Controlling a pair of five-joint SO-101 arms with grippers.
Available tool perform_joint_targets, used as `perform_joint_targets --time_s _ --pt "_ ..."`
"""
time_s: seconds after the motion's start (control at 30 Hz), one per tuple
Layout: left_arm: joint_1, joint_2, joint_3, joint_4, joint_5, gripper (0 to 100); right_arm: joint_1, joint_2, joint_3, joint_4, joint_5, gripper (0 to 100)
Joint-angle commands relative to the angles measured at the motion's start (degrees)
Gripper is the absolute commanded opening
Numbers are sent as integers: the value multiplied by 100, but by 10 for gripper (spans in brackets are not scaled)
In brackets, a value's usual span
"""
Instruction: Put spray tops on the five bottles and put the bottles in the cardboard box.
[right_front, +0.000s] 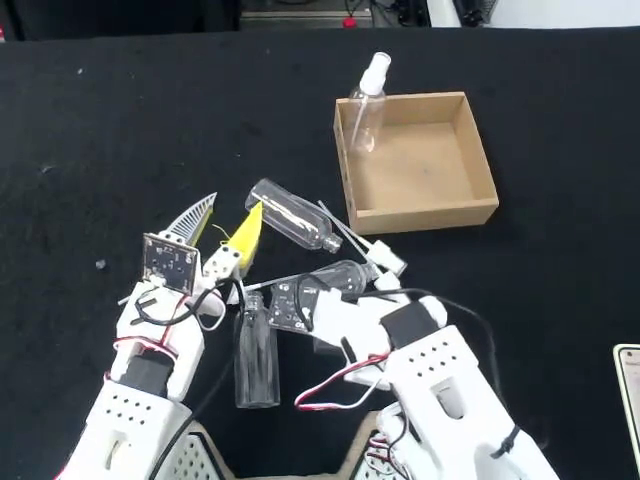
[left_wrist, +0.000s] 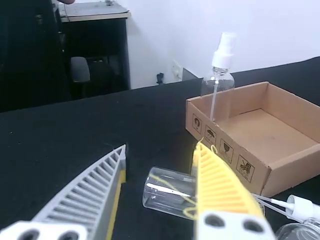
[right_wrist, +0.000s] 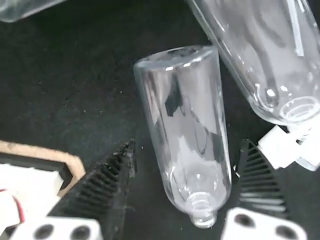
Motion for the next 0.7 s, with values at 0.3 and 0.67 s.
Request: perform_joint_targets --time_s 0.3,0.67 --pt "-31 -44 31 -132 9 213 571 -84 -154 -220 26 69" --pt "-22 -44 40 -132 9 213 2576 -40 -2721 1442 9 76"
